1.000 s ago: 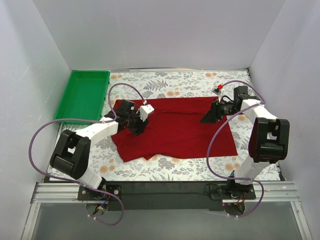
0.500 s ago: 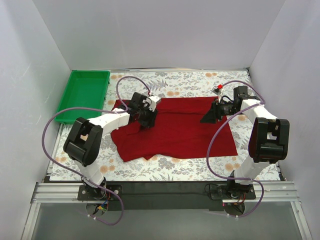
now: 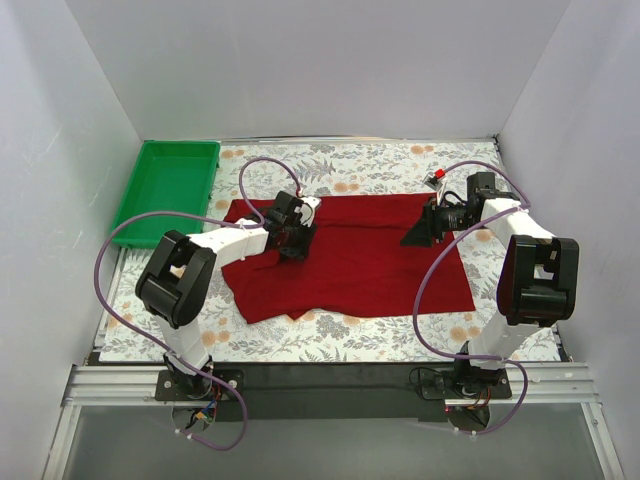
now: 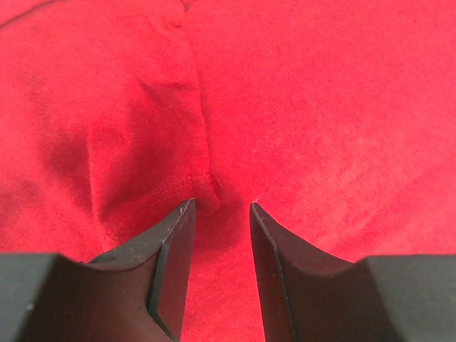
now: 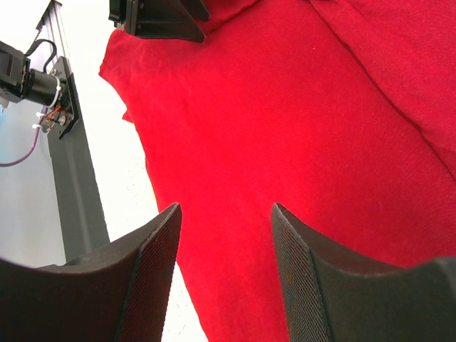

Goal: Fold and stack the t-shirts
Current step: Fold the tshirt

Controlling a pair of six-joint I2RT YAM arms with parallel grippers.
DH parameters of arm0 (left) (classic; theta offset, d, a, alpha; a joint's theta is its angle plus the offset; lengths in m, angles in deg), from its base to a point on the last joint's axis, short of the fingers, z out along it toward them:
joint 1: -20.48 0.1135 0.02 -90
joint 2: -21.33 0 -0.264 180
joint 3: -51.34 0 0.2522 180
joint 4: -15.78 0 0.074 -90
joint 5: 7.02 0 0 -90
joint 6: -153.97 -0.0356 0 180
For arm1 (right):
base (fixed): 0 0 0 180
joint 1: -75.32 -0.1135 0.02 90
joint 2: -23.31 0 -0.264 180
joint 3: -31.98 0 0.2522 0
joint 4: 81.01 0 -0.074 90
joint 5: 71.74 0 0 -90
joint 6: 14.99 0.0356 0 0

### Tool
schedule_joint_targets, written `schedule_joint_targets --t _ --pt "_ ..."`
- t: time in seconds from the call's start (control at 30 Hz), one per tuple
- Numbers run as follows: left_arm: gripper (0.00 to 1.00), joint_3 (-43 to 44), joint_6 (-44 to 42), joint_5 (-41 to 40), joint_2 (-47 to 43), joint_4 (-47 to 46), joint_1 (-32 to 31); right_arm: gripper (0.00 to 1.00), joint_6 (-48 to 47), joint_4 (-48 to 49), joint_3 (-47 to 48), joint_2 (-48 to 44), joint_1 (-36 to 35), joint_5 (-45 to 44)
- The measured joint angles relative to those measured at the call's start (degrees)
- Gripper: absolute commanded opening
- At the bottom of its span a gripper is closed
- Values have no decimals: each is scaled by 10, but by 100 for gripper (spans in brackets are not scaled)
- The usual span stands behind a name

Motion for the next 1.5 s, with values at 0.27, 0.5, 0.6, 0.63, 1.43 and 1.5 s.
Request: schedule_joint_targets --t 0.27,0.5,0.6,0.63,1.43,1.5 --pt "32 0 5 -24 0 -3 -2 51 0 0 0 0 0 0" --pt "17 2 8 -37 14 -4 -8 51 -3 -2 0 0 0 0" --pt "11 5 9 -46 16 -5 -10 51 -4 -3 0 0 2 0" --pt "7 5 9 -48 16 -5 -10 51 -4 -4 0 0 3 1" --pt "0 60 41 40 18 33 -23 51 -9 -14 0 0 7 4" --pt "13 62 41 43 19 35 -23 51 -9 -14 0 0 7 4"
